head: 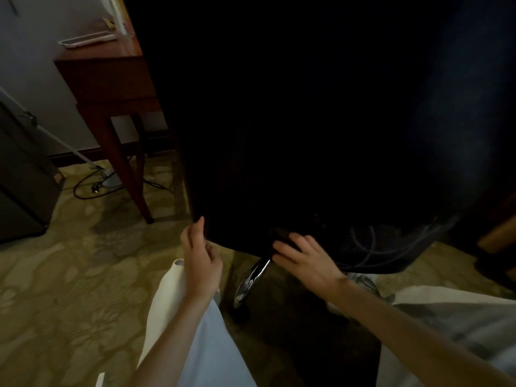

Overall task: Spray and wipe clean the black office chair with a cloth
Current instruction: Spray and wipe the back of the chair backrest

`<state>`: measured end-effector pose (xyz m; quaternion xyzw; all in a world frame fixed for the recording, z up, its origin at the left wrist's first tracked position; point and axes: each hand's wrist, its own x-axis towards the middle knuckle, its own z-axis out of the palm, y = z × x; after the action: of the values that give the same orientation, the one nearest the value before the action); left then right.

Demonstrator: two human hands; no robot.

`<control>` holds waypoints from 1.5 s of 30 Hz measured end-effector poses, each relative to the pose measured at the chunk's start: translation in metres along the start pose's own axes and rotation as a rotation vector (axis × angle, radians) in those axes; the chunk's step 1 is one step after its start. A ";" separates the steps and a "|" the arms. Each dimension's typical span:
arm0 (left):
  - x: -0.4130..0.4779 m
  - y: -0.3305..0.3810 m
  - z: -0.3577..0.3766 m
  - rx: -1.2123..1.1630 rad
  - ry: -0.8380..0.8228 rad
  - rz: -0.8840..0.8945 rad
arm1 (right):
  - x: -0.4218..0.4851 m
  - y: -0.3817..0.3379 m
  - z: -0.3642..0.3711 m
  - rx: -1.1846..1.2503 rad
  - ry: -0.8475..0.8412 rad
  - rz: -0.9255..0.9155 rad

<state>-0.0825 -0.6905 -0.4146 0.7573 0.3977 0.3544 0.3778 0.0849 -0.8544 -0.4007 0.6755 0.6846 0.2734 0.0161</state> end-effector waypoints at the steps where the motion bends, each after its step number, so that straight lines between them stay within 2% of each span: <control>1: -0.004 0.001 0.002 -0.002 0.010 0.032 | 0.007 0.011 -0.018 0.017 0.159 0.038; 5: -0.013 0.009 0.014 -0.042 -0.045 0.174 | 0.040 0.063 -0.102 -0.019 0.606 0.240; 8: -0.012 0.013 0.022 -0.058 -0.095 0.195 | 0.052 0.084 -0.114 -0.072 0.708 0.384; 10: -0.010 0.015 0.026 -0.034 -0.112 0.197 | 0.043 0.081 -0.088 -0.122 0.627 0.333; 12: -0.008 0.015 0.027 -0.013 -0.119 0.205 | 0.021 0.063 -0.044 -0.191 0.416 0.188; 15: -0.008 0.013 0.027 -0.001 -0.148 0.195 | -0.027 0.026 0.020 -0.243 -0.084 -0.134; 17: -0.006 0.011 0.025 -0.003 -0.167 0.196 | -0.053 0.009 0.041 -0.252 -0.428 -0.208; 18: -0.004 0.010 0.024 -0.009 -0.174 0.194 | -0.061 0.004 0.046 -0.237 -0.507 -0.185; 20: -0.002 0.010 0.024 -0.014 -0.172 0.192 | -0.068 -0.001 0.043 -0.148 -0.495 -0.084; 22: -0.001 0.011 0.025 -0.019 -0.154 0.196 | -0.063 -0.006 0.027 -0.048 -0.371 0.009; 25: -0.003 0.012 0.031 -0.015 -0.105 0.182 | -0.035 -0.004 -0.001 0.008 -0.176 -0.007; 27: -0.004 0.014 0.034 -0.006 -0.069 0.174 | -0.006 -0.003 -0.008 -0.011 -0.137 -0.065; 32: 0.000 0.016 0.037 0.021 -0.065 0.143 | 0.029 -0.016 0.006 -0.184 -0.386 -0.272; 38: 0.005 0.015 0.036 0.013 -0.106 0.096 | -0.060 0.033 0.009 -0.251 -0.564 -0.329; 43: 0.001 0.020 0.041 0.012 -0.068 0.089 | -0.144 0.087 -0.014 -0.225 -0.525 -0.165; 45: -0.003 0.023 0.044 0.009 -0.054 0.078 | -0.144 0.087 -0.023 -0.155 -0.427 -0.094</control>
<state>-0.0391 -0.7154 -0.4160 0.7833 0.3590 0.3464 0.3709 0.1681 -1.0022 -0.3963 0.6821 0.6733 0.1751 0.2253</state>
